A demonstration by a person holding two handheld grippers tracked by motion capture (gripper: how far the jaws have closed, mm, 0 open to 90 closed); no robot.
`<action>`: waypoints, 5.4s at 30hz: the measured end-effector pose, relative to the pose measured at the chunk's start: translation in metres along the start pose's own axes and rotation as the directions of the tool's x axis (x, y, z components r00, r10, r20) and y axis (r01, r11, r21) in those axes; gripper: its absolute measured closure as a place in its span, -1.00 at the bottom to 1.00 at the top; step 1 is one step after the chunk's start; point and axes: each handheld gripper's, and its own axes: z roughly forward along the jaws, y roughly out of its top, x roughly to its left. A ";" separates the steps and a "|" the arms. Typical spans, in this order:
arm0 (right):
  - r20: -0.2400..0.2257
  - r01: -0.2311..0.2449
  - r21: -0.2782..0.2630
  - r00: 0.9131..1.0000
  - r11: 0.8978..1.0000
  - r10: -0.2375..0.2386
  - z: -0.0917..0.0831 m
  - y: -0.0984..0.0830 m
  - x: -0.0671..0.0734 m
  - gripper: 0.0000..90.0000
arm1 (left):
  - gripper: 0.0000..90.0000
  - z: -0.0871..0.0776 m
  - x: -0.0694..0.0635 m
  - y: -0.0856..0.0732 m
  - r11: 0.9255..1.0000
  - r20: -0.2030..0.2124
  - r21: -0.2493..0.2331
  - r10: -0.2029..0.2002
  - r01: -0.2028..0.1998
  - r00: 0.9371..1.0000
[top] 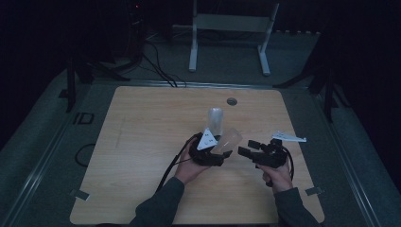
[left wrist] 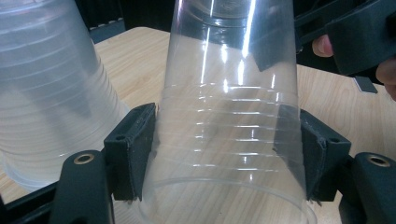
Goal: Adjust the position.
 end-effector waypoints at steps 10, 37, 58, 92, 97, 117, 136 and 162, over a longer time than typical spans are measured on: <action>0.057 0.049 0.005 0.997 0.999 -0.050 -0.006 0.001 0.002 -0.49 | -0.32 -0.003 0.000 0.001 1.000 0.009 0.009 0.014 -0.014 1.000; 0.142 0.172 0.101 0.972 0.980 -0.185 -0.013 0.012 0.006 -0.28 | -0.31 -0.007 0.003 0.004 0.999 0.028 0.037 0.038 -0.039 0.999; 0.213 0.283 0.215 0.920 0.934 -0.328 -0.011 0.015 0.014 -0.21 | -0.31 -0.009 0.003 0.006 0.994 0.049 0.070 0.079 -0.082 0.996; 0.144 0.452 0.423 0.822 0.785 -0.551 -0.001 0.037 0.025 -0.18 | -0.31 -0.004 0.002 0.005 0.981 0.058 0.147 0.120 -0.127 0.991; 0.128 0.472 0.457 0.804 0.754 -0.581 0.000 0.039 0.028 -0.18 | -0.31 -0.004 0.002 0.005 0.979 0.059 0.152 0.125 -0.133 0.990; 0.050 0.528 0.550 0.753 0.647 -0.657 0.004 0.046 0.035 -0.18 | -0.31 0.001 -0.002 0.002 0.960 0.111 0.203 0.175 -0.195 0.978; -0.009 0.562 0.599 0.717 0.571 -0.697 0.005 0.047 0.038 -0.17 | -0.30 0.005 -0.004 0.003 0.939 0.154 0.250 0.204 -0.238 0.967; -0.078 0.597 0.643 0.675 0.480 -0.734 0.005 0.051 0.049 -0.15 | -0.30 0.006 -0.009 0.011 0.894 0.197 0.300 0.283 -0.333 0.939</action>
